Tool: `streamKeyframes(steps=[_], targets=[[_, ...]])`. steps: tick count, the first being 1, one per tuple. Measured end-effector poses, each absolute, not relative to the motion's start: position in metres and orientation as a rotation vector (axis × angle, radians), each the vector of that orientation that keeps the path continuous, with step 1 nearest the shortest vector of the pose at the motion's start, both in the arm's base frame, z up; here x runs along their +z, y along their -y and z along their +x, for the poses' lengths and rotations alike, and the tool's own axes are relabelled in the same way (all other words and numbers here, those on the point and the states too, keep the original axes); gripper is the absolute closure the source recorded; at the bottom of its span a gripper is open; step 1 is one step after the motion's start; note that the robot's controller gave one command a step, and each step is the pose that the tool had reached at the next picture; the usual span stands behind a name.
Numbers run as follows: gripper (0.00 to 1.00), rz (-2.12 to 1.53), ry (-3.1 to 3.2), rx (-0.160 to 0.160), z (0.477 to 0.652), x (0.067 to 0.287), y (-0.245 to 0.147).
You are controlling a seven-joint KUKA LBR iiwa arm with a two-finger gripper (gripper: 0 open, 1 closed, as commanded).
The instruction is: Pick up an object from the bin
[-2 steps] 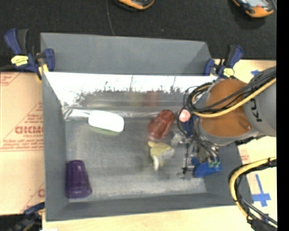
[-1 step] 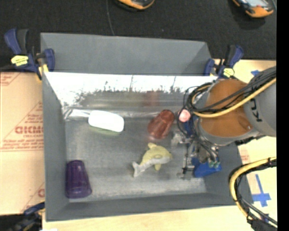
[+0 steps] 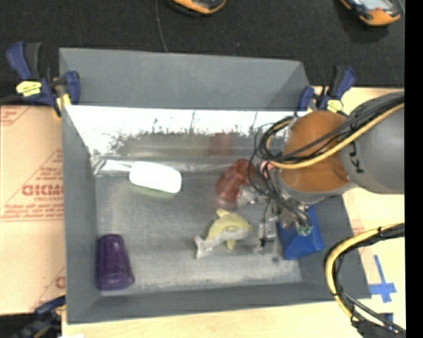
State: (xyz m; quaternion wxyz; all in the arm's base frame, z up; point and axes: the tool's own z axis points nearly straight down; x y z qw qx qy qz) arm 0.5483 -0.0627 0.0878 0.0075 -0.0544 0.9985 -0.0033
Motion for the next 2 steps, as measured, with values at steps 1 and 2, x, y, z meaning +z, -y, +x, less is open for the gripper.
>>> streamKeyframes(steps=[1,2], targets=[[0.0,-0.345,-3.112,-0.011,0.5513,0.0741,0.0159],[1.0,-0.273,-3.117,-0.011,0.5586,0.0714,0.0091]])
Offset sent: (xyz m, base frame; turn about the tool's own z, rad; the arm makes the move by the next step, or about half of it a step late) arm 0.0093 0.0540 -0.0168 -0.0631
